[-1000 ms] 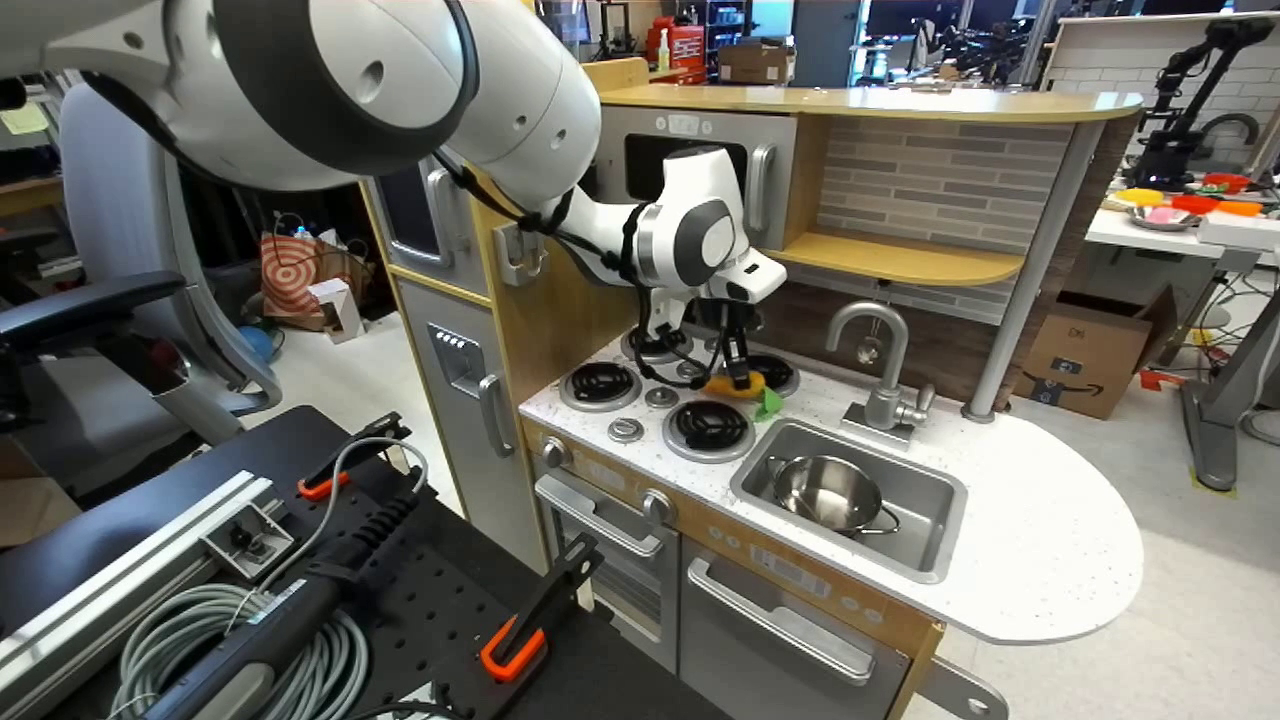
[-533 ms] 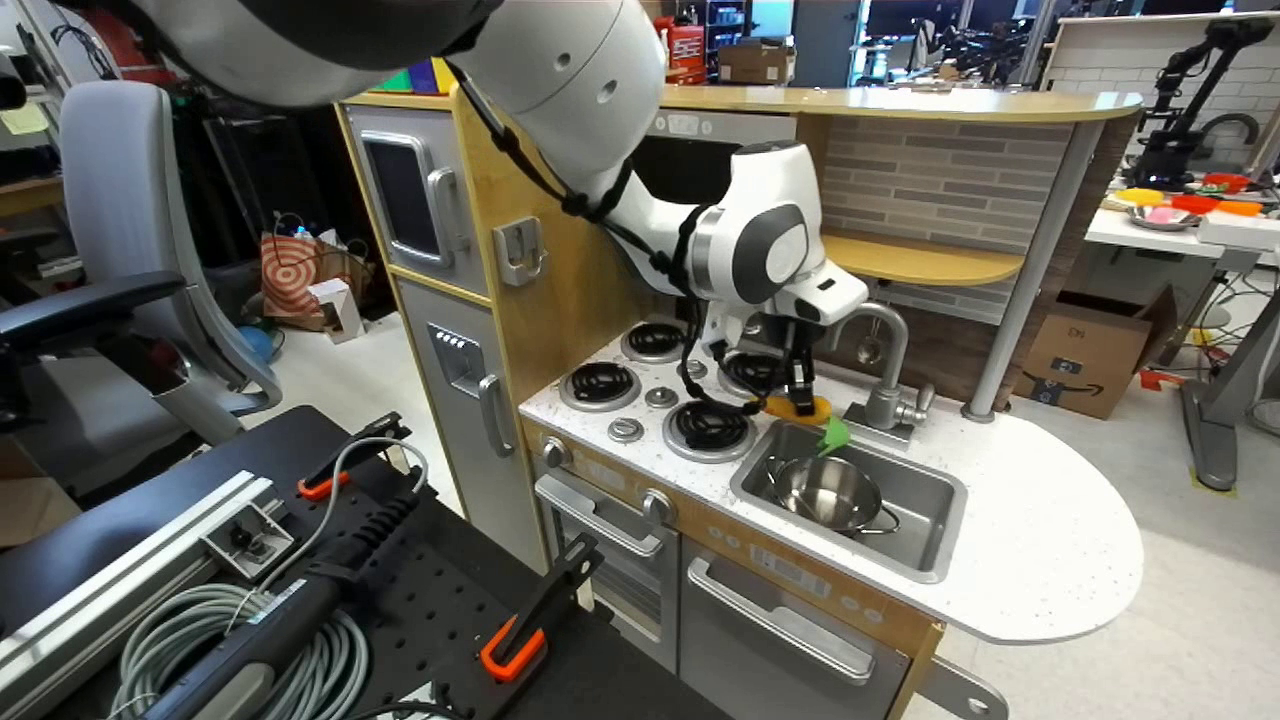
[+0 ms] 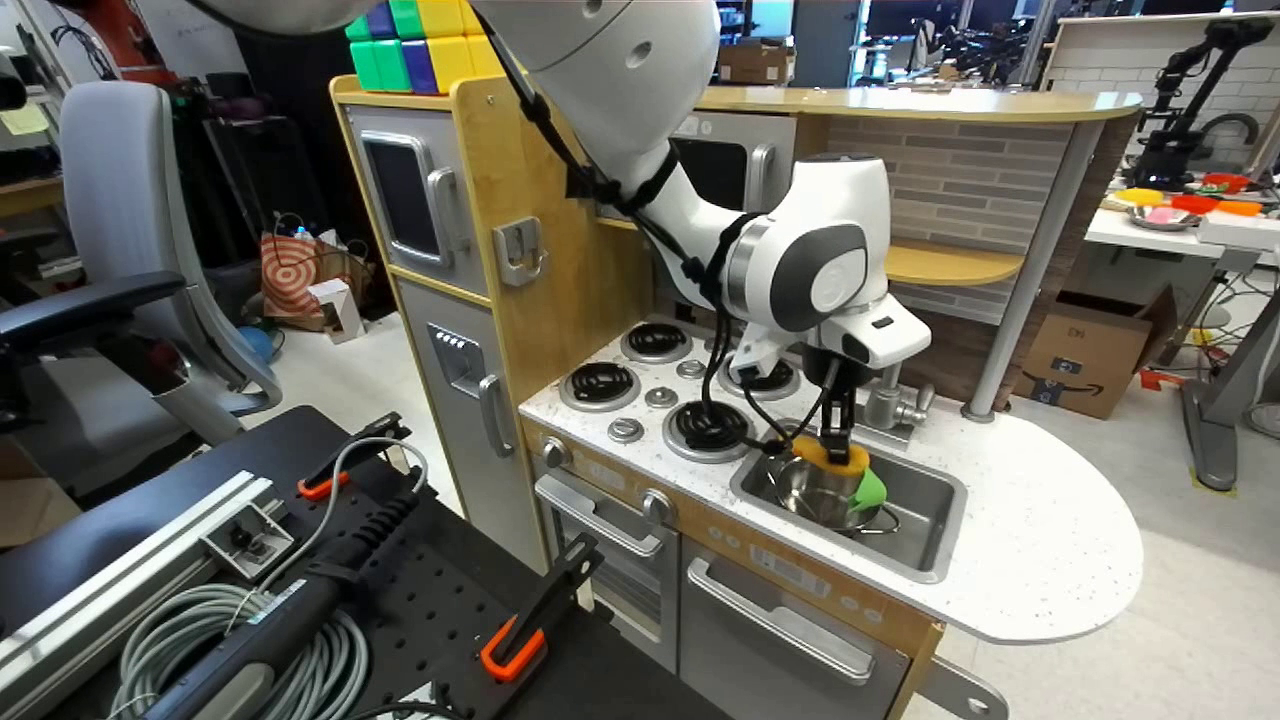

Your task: Put the carrot plush toy in the pot

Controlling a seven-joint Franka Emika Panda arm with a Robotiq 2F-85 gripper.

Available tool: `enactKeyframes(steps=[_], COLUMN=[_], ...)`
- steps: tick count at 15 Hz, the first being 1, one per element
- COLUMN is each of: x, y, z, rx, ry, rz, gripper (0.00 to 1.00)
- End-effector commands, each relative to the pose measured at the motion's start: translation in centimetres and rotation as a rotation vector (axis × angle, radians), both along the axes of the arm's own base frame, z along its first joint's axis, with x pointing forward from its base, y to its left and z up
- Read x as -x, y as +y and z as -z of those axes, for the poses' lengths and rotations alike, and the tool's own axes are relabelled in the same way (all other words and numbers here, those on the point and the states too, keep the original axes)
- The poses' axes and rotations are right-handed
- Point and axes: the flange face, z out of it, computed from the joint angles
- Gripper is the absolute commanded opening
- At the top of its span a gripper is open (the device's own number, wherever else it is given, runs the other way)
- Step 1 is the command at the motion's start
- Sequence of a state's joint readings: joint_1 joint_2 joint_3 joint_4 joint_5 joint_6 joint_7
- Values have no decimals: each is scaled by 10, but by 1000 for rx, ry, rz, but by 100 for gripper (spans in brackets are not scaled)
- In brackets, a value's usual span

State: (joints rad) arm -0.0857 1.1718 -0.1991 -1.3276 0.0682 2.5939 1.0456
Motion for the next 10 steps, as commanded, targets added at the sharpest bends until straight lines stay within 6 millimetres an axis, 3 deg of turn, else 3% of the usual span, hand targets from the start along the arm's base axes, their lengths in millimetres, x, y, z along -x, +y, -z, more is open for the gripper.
enactKeyframes(steps=[1,3,10], x=[11,16,32], y=[6,11,40], z=[0,0,-41], rx=[-46,-64,-207], ry=[8,16,23], rz=[8,0,-106], gripper=[36,44,95])
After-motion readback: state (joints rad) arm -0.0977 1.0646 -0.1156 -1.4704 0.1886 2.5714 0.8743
